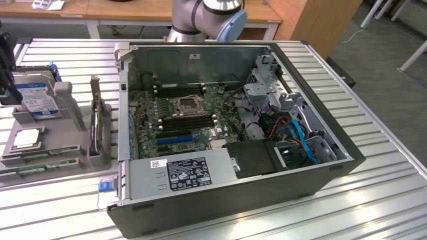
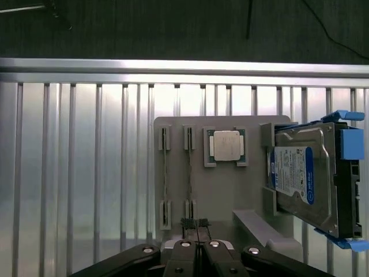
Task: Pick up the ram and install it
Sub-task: 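Pick up the ram and move it above insertion slot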
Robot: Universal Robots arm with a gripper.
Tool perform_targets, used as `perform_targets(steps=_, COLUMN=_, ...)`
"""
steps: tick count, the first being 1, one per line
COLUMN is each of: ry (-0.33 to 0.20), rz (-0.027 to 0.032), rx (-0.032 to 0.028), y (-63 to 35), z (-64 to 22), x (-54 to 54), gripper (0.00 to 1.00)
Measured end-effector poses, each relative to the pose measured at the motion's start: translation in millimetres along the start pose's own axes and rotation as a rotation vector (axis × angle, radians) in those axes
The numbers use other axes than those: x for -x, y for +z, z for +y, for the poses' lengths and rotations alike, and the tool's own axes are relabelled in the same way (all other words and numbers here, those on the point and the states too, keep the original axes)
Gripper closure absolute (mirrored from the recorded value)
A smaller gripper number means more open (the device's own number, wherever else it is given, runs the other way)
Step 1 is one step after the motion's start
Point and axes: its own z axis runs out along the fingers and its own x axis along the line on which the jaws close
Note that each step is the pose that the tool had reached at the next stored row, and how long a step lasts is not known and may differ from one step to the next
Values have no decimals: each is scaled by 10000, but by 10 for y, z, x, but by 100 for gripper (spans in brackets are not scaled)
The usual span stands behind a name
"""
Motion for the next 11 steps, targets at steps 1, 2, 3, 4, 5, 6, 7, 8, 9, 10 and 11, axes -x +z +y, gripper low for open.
perform_targets(steps=1, ry=0, rz=0, rx=0, y=18, z=-1, x=0, gripper=89)
perform_targets(steps=2, ry=0, rz=1, rx=0, y=37, z=-2, x=-1, gripper=89)
perform_targets(steps=3, ry=0, rz=0, rx=0, y=55, z=-3, x=-1, gripper=89)
perform_targets(steps=4, ry=0, rz=0, rx=-1, y=74, z=-3, x=-1, gripper=89)
perform_targets(steps=5, ry=0, rz=0, rx=-1, y=92, z=-4, x=-2, gripper=89)
perform_targets(steps=6, ry=0, rz=0, rx=0, y=110, z=-5, x=-2, gripper=89)
perform_targets(steps=7, ry=-1, rz=0, rx=-1, y=128, z=-6, x=-3, gripper=89)
perform_targets(steps=8, ry=0, rz=0, rx=-1, y=145, z=-6, x=-3, gripper=89)
perform_targets(steps=9, ry=0, rz=0, rx=-1, y=165, z=-7, x=-4, gripper=89)
perform_targets(steps=10, ry=1, rz=0, rx=0, y=182, z=-8, x=-4, gripper=89)
perform_targets(steps=11, ry=1, rz=0, rx=0, y=200, z=-9, x=-5, gripper=89)
